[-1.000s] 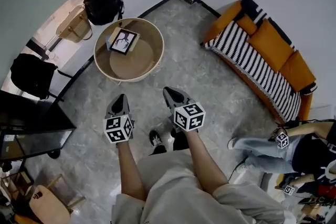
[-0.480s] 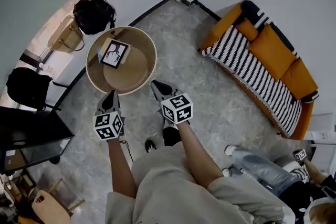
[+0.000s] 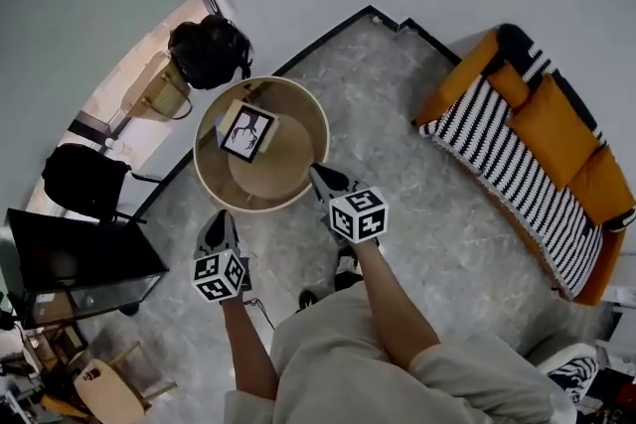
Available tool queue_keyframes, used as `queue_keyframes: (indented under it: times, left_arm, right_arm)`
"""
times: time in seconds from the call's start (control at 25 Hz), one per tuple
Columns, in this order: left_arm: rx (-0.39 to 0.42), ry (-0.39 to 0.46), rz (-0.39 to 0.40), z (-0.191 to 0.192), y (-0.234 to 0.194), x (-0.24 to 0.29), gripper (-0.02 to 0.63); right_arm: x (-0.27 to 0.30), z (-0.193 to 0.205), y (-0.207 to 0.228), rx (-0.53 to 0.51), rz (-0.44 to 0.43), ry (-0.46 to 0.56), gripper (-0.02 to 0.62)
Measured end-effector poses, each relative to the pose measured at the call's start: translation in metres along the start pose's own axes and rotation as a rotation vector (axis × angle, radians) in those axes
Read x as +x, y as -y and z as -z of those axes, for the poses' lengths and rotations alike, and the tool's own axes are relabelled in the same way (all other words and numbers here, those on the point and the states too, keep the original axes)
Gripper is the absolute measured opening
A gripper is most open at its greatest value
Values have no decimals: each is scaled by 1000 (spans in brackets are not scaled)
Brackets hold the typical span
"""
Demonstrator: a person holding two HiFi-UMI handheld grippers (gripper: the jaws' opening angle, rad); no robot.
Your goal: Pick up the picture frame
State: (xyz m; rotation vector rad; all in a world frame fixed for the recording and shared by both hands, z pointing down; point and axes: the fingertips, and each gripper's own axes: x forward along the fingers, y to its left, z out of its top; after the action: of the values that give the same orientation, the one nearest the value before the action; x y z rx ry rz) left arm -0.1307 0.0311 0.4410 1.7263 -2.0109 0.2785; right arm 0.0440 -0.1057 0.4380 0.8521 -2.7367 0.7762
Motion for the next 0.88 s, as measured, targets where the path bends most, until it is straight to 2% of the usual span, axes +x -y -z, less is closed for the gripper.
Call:
queue_keyframes:
  times: [0.16,0.32,0.4,0.48,0.56,0.64,0.76,0.88]
  left_arm:
    - [-195,111,-55,-14,-8,0,21]
    - [-204,131,-108,-17,-16,-1,21]
    - [-209,117,-125,-13,-24,1,21]
    - [-255,122,-137,-11,-32,-3,21]
    - [-335,180,-132,-22,-40,-4,21]
    - [-372,225,-126,-38,-51,2,21]
    - [-363,224,-118,-47,-66,20,21]
    - [-434,232,-73,-46,-76,48,21]
  right_arm:
    - [12,-34,26,41,-46,67,35]
    - [14,-41,51,8,-27,71,35]
    - [24,-36,50,-2,-26,45,35]
    - [31,-29,39,-21,-56,17,35]
    - [36,-30,23,-54,-119,17,35]
    - [42,-35,10,-90,-165,25,35]
    - [57,-32,3,-134,-161,6,35]
    - [69,-27,8,-147,-123,-32,35]
